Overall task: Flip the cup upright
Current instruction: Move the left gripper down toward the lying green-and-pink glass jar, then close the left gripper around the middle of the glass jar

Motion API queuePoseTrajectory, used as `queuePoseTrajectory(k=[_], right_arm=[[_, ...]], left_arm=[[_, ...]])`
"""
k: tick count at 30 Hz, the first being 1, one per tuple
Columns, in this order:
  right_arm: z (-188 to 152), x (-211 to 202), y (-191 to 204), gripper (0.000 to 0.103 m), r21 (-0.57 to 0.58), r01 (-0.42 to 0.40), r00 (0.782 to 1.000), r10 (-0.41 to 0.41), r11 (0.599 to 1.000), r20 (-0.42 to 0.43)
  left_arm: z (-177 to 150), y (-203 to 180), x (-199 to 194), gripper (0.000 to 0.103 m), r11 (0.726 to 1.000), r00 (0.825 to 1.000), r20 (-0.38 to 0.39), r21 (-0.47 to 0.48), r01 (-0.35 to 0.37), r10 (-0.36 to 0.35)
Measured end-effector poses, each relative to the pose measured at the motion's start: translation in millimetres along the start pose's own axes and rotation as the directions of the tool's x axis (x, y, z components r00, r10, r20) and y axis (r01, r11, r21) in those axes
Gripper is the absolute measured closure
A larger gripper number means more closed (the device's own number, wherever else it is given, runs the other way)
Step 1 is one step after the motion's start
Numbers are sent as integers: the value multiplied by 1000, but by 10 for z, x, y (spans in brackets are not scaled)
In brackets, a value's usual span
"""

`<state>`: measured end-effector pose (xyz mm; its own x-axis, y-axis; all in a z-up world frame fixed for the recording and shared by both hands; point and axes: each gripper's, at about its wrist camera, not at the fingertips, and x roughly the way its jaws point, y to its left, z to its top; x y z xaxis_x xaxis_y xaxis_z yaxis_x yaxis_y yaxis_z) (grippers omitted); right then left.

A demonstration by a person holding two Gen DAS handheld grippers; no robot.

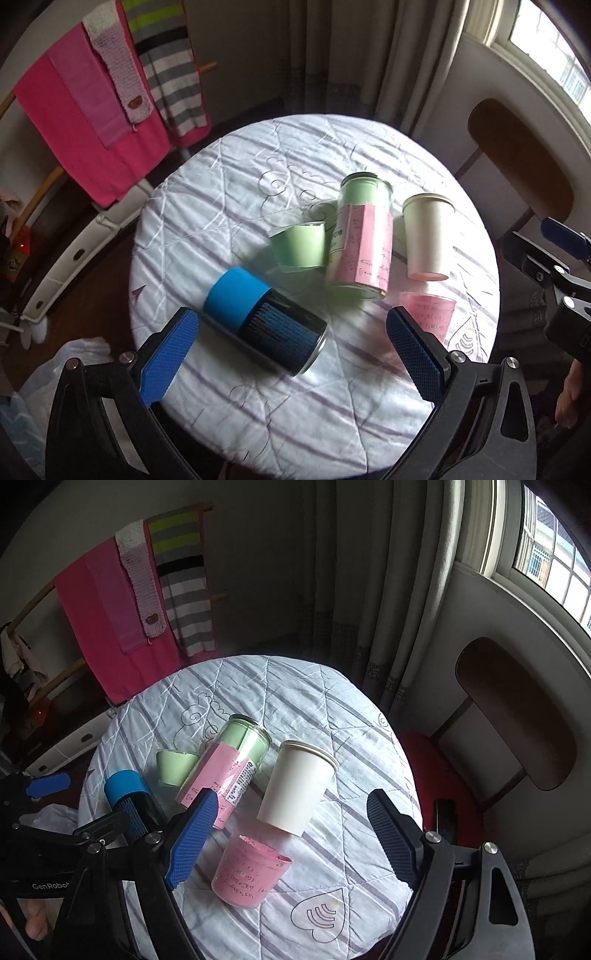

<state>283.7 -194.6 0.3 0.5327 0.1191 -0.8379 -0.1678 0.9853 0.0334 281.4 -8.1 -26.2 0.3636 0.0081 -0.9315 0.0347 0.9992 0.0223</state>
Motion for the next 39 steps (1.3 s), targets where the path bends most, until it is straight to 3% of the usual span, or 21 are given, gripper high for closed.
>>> queuePoseTrajectory(k=[7, 11, 16, 24, 34, 37, 39], right_arm=[[272, -43, -27, 19, 10, 10, 993, -9, 1000, -116], [395, -19, -81, 19, 36, 17, 988, -11, 999, -153], [535, 100, -144, 19, 41, 38, 981, -30, 998, -193], [620, 492, -238, 19, 77, 54, 956, -30, 996, -291], [567, 714, -407, 19, 113, 73, 936, -29, 991, -350], [544, 754, -426, 19, 113, 74, 932, -28, 991, -362], [528, 766, -444, 19, 118, 73, 931, -25, 990, -363]], left_arm=[[419, -2, 48, 0, 997, 987, -142, -33, 66, -70], [650, -223, 276, 0, 995, 974, -218, 54, 82, -69], [944, -438, 550, 0, 989, 965, -259, 132, 72, -36], [1068, -708, 1078, 0, 979, 920, -391, 176, 105, -28], [1152, -983, 1641, 2, 973, 873, -488, 189, 135, -27], [1178, -1031, 1722, 14, 974, 865, -500, 174, 145, -39], [1174, -1072, 1776, 16, 973, 861, -507, 186, 138, -25]])
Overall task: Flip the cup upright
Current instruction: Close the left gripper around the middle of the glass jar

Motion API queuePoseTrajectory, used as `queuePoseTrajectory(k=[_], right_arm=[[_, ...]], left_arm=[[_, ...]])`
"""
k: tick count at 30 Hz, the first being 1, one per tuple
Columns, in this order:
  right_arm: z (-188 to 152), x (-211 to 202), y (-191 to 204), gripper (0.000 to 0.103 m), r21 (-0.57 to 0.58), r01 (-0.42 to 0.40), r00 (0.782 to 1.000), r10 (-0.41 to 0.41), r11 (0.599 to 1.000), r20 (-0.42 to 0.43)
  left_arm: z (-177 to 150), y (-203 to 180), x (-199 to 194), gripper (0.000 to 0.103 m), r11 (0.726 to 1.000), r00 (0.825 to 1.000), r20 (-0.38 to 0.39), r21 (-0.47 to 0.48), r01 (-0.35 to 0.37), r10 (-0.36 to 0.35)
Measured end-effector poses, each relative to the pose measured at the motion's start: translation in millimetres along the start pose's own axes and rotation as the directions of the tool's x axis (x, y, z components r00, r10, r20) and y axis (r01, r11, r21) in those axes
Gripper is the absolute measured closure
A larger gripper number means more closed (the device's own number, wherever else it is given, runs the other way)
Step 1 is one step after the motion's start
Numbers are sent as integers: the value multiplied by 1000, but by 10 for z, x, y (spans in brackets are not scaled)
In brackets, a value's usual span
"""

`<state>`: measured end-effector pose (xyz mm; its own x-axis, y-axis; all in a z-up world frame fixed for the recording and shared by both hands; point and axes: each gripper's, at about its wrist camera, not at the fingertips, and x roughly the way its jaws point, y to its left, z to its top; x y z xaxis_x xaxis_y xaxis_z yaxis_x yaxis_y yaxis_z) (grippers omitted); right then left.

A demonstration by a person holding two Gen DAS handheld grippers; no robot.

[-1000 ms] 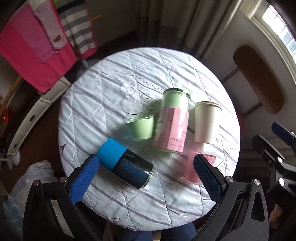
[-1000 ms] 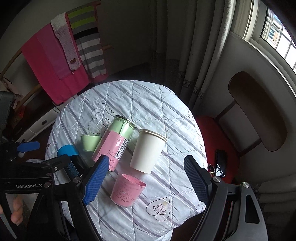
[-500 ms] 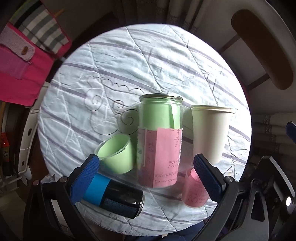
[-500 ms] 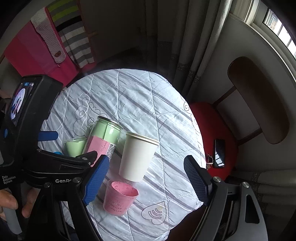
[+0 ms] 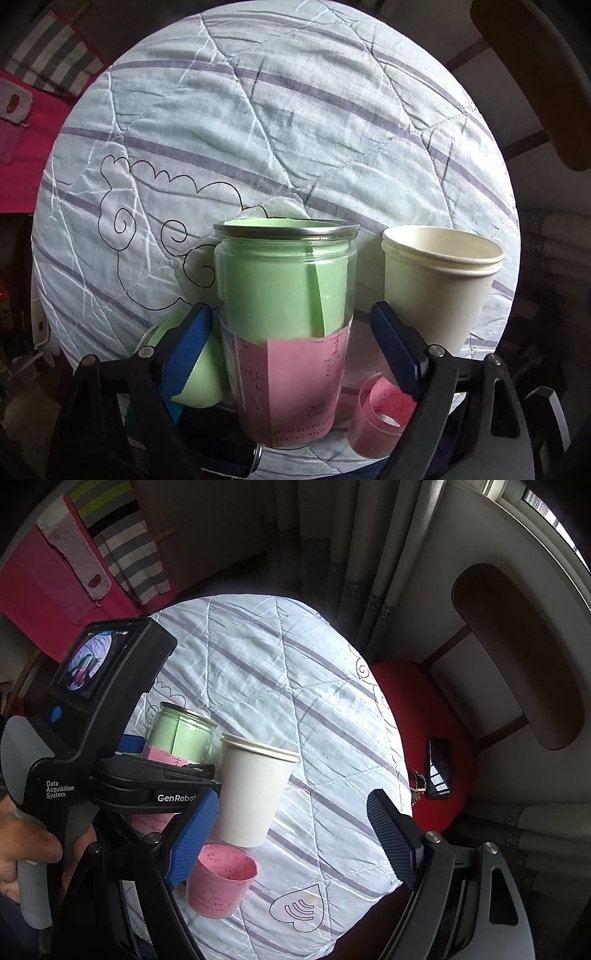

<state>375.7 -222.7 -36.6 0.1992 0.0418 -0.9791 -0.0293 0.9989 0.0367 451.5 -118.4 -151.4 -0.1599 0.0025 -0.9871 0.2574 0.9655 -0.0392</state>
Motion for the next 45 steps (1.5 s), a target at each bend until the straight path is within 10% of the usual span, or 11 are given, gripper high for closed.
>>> queuePoseTrajectory(k=[6, 40, 45], right_arm=[[-19, 55, -36, 19, 10, -3, 1000, 3, 1000, -5], [-158, -177, 350, 19, -35, -29, 999, 30, 999, 45], [-144, -191, 430, 19, -47, -29, 998, 32, 998, 57]], left_arm=[[26, -30, 132, 32, 1000, 1000, -17, 1, -1, 1], [-504, 881, -714, 32, 985, 974, 195, -109, 137, -114], [-277, 1007, -824, 32, 980, 949, 295, -126, 155, -113]])
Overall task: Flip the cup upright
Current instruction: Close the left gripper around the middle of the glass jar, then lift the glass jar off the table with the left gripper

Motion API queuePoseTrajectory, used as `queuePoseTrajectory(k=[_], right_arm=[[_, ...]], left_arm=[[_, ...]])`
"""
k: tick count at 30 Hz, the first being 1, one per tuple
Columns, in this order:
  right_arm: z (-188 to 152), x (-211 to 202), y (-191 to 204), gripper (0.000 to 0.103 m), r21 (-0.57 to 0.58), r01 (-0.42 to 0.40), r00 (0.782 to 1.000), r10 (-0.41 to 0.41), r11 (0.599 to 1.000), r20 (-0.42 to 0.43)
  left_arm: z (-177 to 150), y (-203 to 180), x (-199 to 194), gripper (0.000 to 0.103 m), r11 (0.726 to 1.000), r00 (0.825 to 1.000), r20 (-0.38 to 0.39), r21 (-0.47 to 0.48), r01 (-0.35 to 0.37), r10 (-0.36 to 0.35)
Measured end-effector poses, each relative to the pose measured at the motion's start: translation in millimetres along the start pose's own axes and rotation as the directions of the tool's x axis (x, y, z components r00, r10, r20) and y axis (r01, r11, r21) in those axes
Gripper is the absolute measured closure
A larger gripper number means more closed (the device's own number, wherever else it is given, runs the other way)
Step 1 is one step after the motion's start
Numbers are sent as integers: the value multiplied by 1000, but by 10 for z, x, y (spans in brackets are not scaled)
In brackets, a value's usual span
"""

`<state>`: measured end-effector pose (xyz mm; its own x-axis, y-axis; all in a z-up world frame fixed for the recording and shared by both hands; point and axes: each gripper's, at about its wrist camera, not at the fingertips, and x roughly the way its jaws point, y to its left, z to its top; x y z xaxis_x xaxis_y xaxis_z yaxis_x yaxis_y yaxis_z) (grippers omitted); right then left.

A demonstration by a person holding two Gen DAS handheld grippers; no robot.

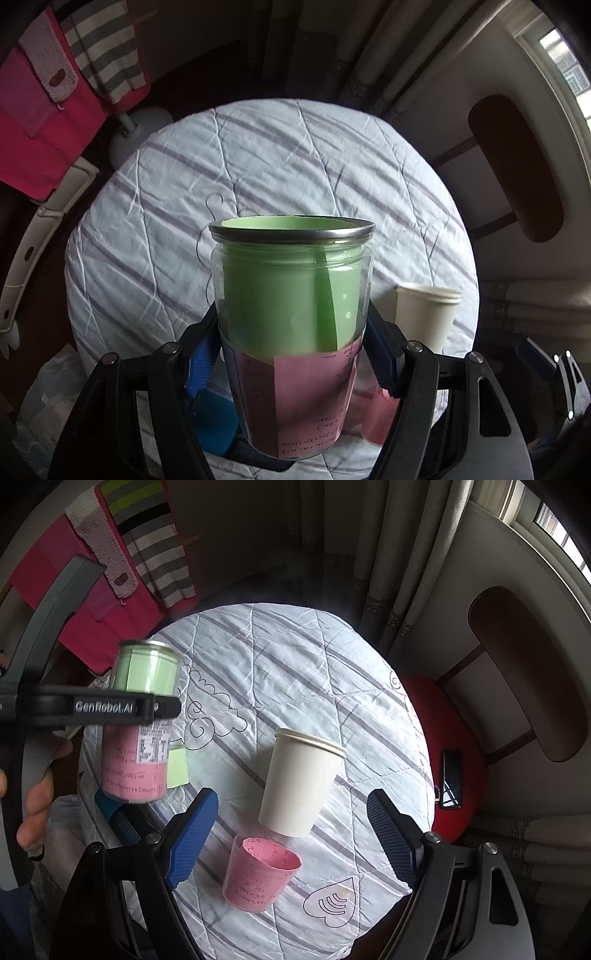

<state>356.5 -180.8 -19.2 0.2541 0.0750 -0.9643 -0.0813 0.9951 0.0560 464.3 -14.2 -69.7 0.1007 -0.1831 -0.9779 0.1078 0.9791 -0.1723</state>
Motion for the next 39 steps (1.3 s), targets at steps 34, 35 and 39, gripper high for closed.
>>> queuePoseTrajectory(k=[34, 35, 39], right_arm=[[-5, 367, -109, 19, 60, -56, 996, 51, 997, 75], [-16, 363, -119, 19, 66, -60, 994, 54, 996, 90], [-41, 351, -127, 19, 54, -75, 989, 67, 996, 132]], left_arm=[[579, -357, 843, 32, 991, 953, 276, 17, -136, 126], [530, -351, 852, 32, 990, 951, 278, 14, -142, 133], [316, -309, 837, 32, 993, 946, 304, 4, -116, 110]])
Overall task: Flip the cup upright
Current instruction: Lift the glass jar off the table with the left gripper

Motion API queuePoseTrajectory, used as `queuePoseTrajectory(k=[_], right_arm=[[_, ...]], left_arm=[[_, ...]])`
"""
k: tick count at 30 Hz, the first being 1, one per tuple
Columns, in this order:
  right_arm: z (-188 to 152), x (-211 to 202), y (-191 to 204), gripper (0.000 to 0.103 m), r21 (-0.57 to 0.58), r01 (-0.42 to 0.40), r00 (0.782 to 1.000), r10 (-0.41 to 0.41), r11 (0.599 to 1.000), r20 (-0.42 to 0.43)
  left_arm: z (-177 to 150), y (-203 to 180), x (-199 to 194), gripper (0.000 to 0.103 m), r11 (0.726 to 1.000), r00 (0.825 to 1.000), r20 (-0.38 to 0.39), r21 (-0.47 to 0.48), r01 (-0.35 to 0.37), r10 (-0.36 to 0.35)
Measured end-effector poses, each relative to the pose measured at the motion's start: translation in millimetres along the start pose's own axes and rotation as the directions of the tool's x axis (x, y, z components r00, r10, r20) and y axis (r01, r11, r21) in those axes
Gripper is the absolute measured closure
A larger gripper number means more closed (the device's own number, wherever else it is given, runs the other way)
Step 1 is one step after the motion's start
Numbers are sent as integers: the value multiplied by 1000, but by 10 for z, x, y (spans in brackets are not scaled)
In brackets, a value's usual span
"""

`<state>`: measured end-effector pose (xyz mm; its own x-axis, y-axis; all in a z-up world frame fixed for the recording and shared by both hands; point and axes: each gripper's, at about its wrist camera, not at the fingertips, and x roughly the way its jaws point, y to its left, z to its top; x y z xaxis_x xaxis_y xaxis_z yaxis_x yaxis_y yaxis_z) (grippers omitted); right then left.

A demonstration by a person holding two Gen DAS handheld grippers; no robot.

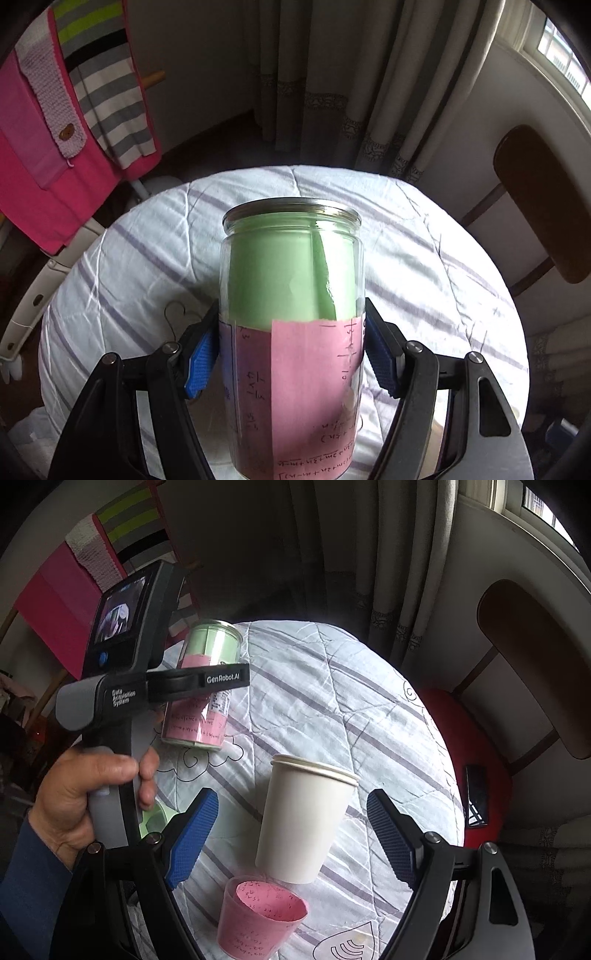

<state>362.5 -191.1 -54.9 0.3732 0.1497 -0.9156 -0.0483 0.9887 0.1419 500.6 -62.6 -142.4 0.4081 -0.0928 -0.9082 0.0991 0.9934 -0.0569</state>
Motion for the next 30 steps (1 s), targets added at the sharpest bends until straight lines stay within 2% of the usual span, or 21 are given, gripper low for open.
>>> queuePoseTrajectory(k=[5, 10, 20, 22, 24, 30], right_arm=[[-2, 67, -16, 19, -17, 7, 998, -6, 1000, 55], [20, 180, -76, 19, -33, 9, 998, -7, 999, 64], [6, 105, -127, 19, -54, 10, 993, -4, 998, 114], [-9, 95, -136, 19, -55, 6, 993, 0, 998, 114], [-17, 90, -143, 19, -60, 3, 993, 4, 998, 118], [-38, 98, -145, 19, -73, -4, 993, 13, 997, 120]], left_arm=[[-207, 114, -41, 32, 999, 999, 26, -28, 29, -29], [-396, 91, -87, 32, 1000, 997, 76, 4, -13, 13], [-589, 44, -159, 32, 1000, 996, 87, -5, -24, 24], [-642, 63, -207, 32, 1000, 997, 77, -19, -11, 13], [-683, 87, -264, 32, 1000, 995, 100, -28, -7, 10], [-735, 86, -281, 32, 1000, 995, 98, -8, -15, 16]])
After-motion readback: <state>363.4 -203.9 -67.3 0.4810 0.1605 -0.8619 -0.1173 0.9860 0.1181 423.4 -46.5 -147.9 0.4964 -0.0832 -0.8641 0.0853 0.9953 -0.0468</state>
